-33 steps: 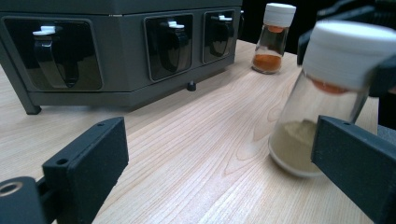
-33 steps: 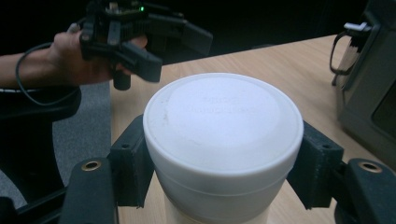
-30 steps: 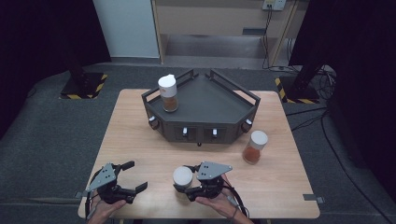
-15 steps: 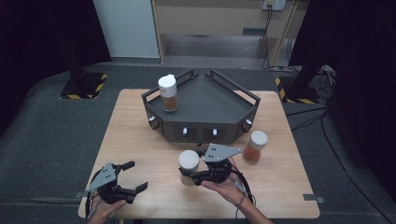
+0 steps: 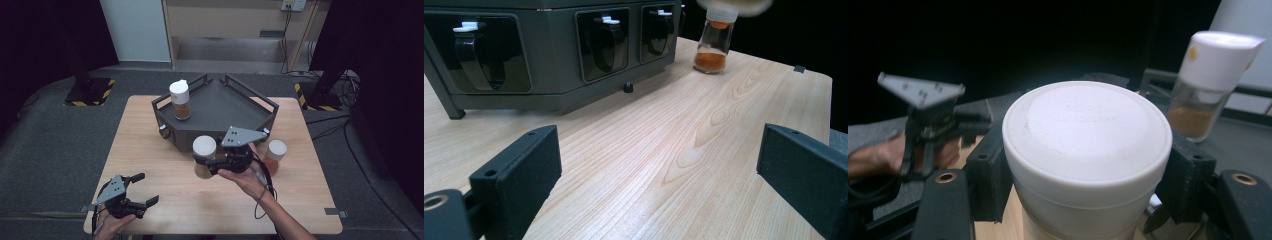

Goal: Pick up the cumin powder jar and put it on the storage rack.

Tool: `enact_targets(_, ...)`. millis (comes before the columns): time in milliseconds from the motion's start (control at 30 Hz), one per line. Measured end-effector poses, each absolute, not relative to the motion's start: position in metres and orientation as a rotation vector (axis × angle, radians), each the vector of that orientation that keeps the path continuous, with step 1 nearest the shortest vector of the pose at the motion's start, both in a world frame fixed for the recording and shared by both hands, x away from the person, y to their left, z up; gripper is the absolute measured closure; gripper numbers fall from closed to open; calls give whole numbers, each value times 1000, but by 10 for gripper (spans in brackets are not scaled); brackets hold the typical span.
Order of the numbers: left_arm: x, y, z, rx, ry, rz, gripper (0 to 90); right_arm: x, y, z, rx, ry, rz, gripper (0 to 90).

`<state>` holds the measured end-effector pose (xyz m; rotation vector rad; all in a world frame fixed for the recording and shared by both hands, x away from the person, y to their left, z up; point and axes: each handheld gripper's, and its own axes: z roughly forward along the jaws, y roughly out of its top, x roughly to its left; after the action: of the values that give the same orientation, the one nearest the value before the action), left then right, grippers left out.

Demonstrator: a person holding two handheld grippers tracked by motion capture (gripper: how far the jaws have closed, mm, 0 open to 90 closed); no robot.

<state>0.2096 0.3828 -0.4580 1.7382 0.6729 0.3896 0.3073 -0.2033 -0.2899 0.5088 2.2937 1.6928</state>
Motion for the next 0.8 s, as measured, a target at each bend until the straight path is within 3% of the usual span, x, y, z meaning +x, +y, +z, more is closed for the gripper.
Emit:
enact_targets(467, 210, 383, -459, 1732, 675, 384, 26, 347, -199, -243, 586, 2229, 1647, 334)
enact_targets(800, 210, 383, -458, 1737, 674, 382, 26, 378, -183, -233, 707, 2167, 1578, 334)
